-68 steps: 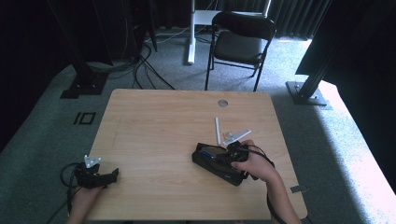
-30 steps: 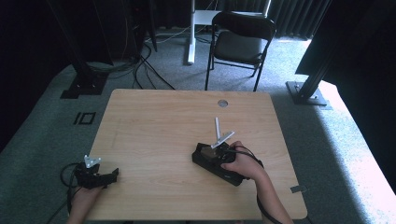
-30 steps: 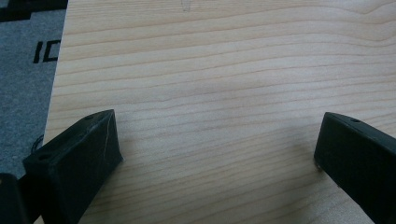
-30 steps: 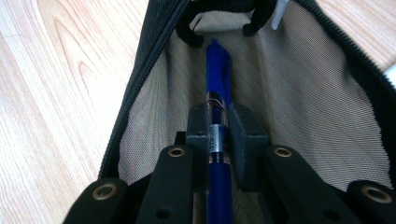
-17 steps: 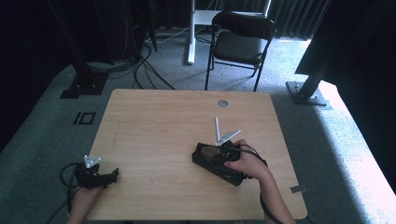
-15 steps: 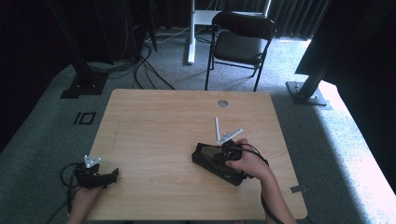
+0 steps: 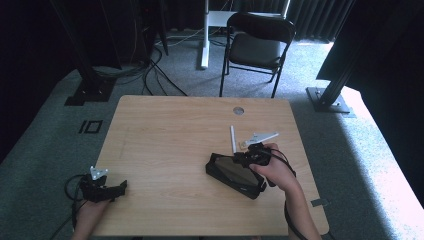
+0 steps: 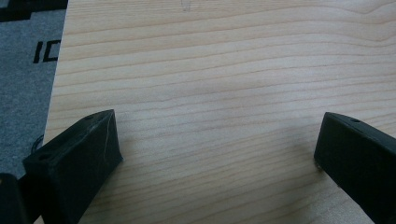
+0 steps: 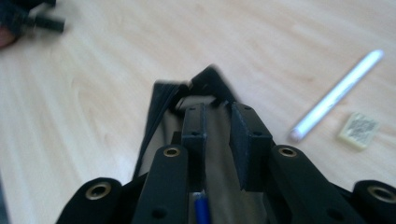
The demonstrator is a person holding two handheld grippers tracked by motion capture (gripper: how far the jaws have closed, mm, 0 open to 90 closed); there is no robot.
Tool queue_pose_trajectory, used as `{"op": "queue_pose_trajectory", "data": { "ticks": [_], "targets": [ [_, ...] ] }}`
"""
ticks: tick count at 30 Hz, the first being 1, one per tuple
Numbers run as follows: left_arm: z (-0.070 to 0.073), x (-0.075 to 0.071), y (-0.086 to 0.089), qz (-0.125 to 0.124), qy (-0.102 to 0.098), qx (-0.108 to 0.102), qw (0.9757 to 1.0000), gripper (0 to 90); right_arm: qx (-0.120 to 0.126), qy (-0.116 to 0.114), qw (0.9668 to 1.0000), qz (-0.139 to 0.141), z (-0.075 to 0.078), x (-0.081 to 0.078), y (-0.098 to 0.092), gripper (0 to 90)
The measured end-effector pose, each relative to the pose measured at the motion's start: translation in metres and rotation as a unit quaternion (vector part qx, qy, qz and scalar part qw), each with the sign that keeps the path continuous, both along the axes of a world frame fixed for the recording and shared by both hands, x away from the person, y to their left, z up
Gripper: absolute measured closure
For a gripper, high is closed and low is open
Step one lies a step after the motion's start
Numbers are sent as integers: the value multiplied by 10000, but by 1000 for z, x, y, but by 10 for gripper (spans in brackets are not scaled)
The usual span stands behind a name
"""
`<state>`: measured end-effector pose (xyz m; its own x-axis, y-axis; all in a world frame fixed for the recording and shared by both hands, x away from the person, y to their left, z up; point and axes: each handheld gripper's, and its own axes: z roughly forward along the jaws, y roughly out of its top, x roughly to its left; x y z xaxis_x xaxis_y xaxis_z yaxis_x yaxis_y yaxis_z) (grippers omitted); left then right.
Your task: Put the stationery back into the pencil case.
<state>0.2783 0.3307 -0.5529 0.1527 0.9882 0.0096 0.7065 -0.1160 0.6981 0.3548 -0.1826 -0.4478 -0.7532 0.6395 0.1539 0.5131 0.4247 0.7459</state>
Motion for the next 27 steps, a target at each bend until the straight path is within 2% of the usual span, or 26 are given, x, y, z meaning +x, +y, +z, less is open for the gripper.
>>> {"op": "queue_pose_trajectory", "data": {
  "ticks": [3, 6, 12, 19, 22, 23, 26, 27],
  "targets": [
    [0, 0, 0, 0, 0, 1, 10000, 6, 169, -132, 9994, -265, 1, 4, -5, 765],
    [0, 0, 0, -1, 1, 2, 10000, 5, 114, -190, 9983, -548, 0, 8, -8, 760],
    [0, 0, 0, 0, -1, -1, 10000, 6, 173, -165, 9963, -830, -6, 16, -16, 753],
    [0, 0, 0, -2, 2, 2, 10000, 6, 306, -98, 9943, -1018, -13, 23, -20, 749],
    [0, 0, 0, -1, 0, 0, 10000, 6, 284, -124, 9927, -1163, -14, 27, -21, 749],
    [0, 0, 0, -1, 1, 2, 10000, 6, 343, -121, 9917, -1232, -14, 28, -22, 749],
    [0, 0, 0, -2, 3, 3, 10000, 6, 360, -130, 9909, -1290, -14, 30, -23, 742],
    [0, 0, 0, -1, 0, 1, 10000, 6, 407, -164, 9887, -1434, -14, 34, -25, 741]
  ]
}}
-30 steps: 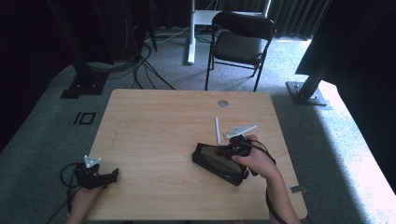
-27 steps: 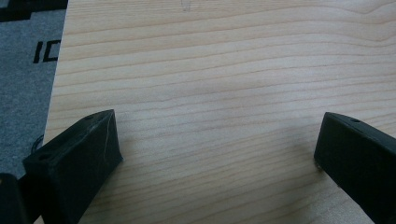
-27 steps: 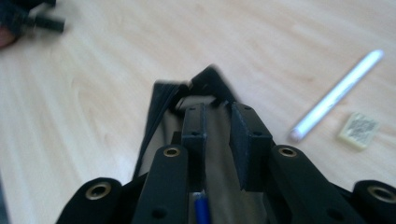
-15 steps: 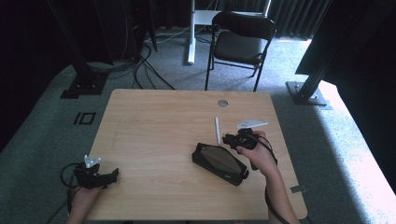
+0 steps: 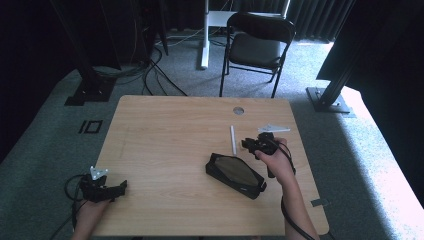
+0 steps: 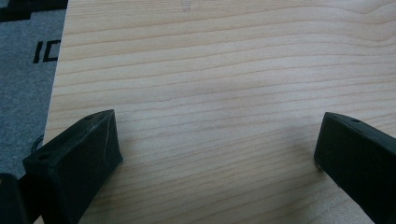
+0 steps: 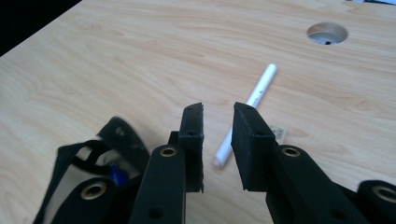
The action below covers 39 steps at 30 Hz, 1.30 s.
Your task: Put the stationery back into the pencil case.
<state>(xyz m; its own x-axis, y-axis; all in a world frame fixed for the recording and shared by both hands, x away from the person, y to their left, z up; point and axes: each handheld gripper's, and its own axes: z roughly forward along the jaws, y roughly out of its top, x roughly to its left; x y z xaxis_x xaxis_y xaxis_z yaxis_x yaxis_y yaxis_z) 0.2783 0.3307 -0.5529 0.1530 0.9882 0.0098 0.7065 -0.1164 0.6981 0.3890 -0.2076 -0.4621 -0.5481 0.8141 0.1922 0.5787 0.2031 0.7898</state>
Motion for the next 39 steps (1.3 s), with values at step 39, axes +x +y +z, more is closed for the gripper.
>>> {"op": "queue_pose_trajectory", "data": {
  "ticks": [39],
  "targets": [
    [0, 0, 0, 1, -1, 0, 10000, 6, -703, 352, 9948, -651, -36, 45, 3, 613]
  ]
}}
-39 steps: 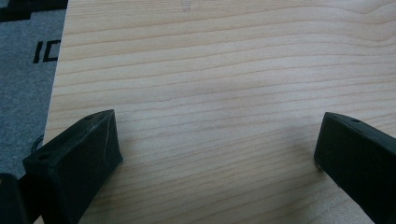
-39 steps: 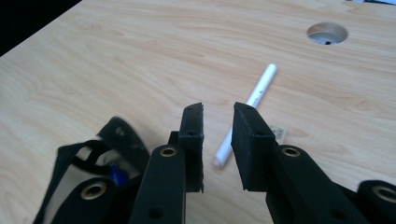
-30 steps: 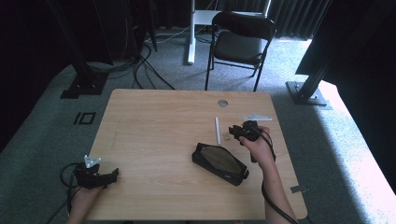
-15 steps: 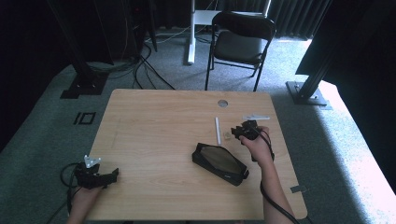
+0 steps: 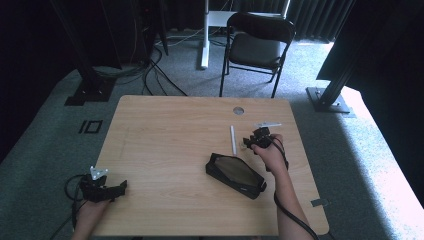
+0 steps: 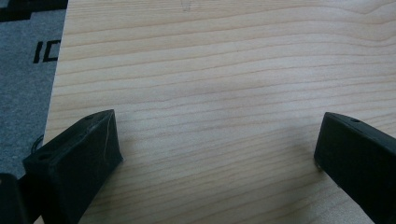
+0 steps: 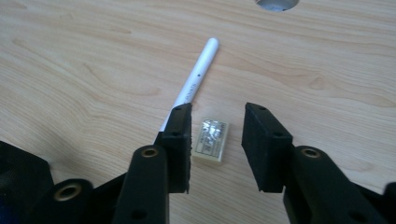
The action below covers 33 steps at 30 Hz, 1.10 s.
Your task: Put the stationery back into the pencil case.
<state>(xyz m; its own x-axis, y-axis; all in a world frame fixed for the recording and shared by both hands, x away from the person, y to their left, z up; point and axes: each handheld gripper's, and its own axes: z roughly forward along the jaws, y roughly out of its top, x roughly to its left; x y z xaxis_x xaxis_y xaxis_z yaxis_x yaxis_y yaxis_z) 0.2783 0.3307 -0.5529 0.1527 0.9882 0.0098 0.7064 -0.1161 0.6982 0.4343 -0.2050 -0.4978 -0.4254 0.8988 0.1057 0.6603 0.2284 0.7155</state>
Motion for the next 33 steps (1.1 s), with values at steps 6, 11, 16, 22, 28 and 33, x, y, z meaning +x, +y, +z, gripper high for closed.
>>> {"op": "queue_pose_trajectory", "data": {
  "ticks": [6, 11, 16, 22, 28, 33],
  "targets": [
    [0, 0, 0, 0, 0, -1, 10000, 5, -37, 115, 9999, 28, -4, 6, 8, 587],
    [0, 0, 0, 0, -2, -2, 10000, 6, -217, 239, 9995, -14, -8, 12, 15, 570],
    [0, 0, 0, -2, 2, 1, 10000, 6, -321, 312, 9990, -65, -11, 16, 20, 573],
    [0, 0, 0, 0, -2, -2, 10000, 6, -477, 466, 9977, -153, -18, 20, 22, 569],
    [0, 0, 0, -1, 1, 0, 10000, 6, -534, 601, 9965, -222, -25, 22, 22, 583],
    [0, 0, 0, 0, -2, -2, 10000, 6, -593, 664, 9958, -229, -27, 22, 23, 589]
  ]
}}
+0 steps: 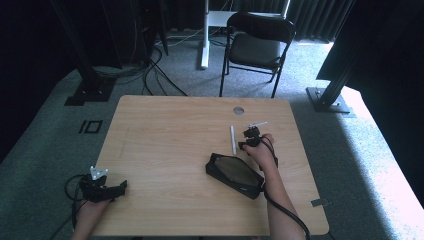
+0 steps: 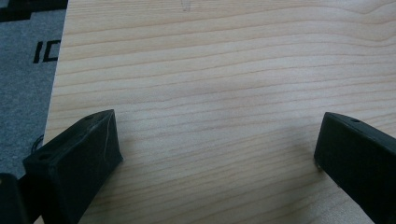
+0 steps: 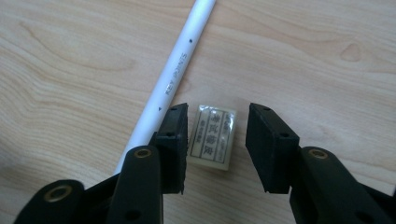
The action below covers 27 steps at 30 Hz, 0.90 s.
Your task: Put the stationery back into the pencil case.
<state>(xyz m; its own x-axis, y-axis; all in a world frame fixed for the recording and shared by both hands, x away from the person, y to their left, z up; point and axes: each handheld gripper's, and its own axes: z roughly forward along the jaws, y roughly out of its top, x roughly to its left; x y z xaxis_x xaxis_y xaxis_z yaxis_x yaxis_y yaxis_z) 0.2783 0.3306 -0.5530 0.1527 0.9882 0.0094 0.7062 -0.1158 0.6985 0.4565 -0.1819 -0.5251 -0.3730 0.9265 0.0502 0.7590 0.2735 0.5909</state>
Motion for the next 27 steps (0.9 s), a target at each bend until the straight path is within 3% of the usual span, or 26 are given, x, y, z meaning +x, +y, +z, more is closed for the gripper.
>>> {"op": "queue_pose_trajectory", "data": {
  "ticks": [11, 27],
  "targets": [
    [0, 0, 0, -16, 18, 16, 10000, 6, -154, -17, 9999, 18, -4, -2, 1, 683],
    [0, 0, 0, -13, 15, 13, 10000, 6, 118, -159, 9998, 77, 21, -14, -25, 683]
  ]
}}
